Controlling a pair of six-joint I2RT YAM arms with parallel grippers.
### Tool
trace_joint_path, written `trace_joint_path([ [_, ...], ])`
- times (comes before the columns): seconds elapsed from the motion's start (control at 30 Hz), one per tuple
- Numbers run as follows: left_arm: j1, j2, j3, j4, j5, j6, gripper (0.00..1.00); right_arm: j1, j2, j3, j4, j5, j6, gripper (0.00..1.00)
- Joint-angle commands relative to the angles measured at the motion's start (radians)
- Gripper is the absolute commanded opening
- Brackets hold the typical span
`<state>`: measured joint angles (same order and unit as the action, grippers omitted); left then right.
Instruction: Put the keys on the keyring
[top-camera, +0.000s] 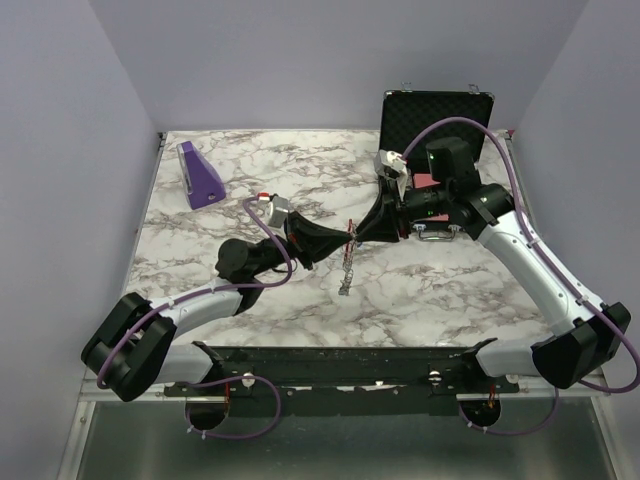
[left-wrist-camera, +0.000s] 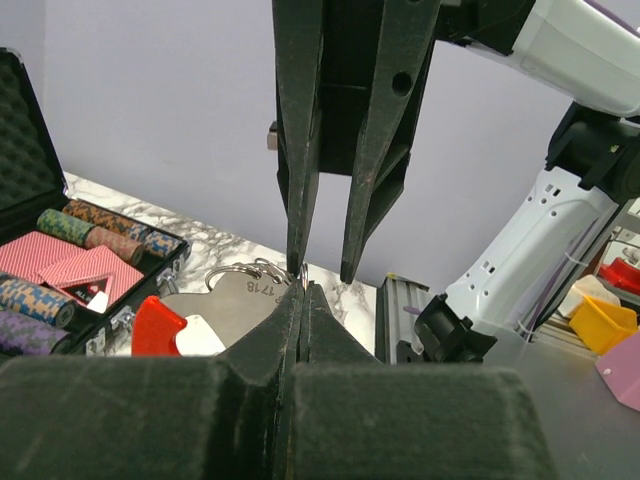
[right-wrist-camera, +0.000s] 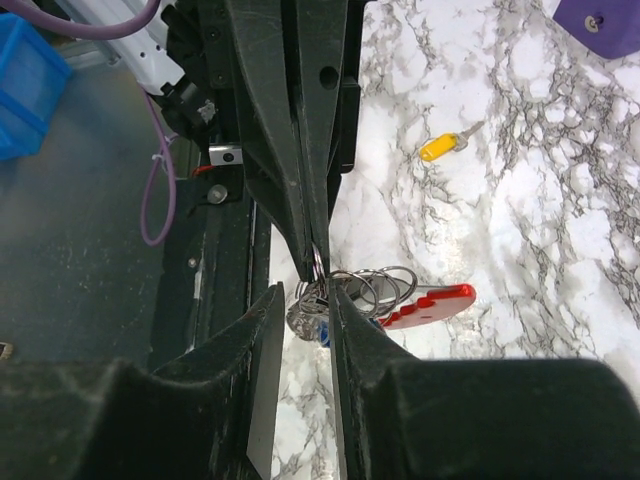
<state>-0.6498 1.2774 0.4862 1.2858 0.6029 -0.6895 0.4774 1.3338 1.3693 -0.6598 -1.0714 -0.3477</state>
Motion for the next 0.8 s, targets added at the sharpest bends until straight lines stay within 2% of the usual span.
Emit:
trace_joint_path([
  [0.0, 0.003, -0.006, 0.048, 0.144, 0.008, -0.013, 0.0, -0.003, 0.007, -0.018, 0.032, -0.009, 0.022, 0.31],
  [0.47, 0.001, 0.016, 0.051, 0.161, 0.001, -0.028, 0.0, -0.003, 0.024, -0.021, 0.1, -0.022, 0.095, 0.24],
  [0.5, -0.001, 0.016, 0.051, 0.161, 0.0, -0.028, 0.0, -0.002, 0.024, -0.022, 0.104, -0.025, 0.101, 0.23],
  [0.67, -0.002, 0.019, 0.051, 0.161, -0.003, -0.03, 0.0, -0.002, 0.022, -0.033, 0.106, -0.033, 0.102, 0.03],
  [0.77, -0.001, 0.019, 0.049, 0.158, -0.005, -0.03, 0.0, 0.0, 0.019, -0.024, 0.085, -0.032, 0.093, 0.0],
])
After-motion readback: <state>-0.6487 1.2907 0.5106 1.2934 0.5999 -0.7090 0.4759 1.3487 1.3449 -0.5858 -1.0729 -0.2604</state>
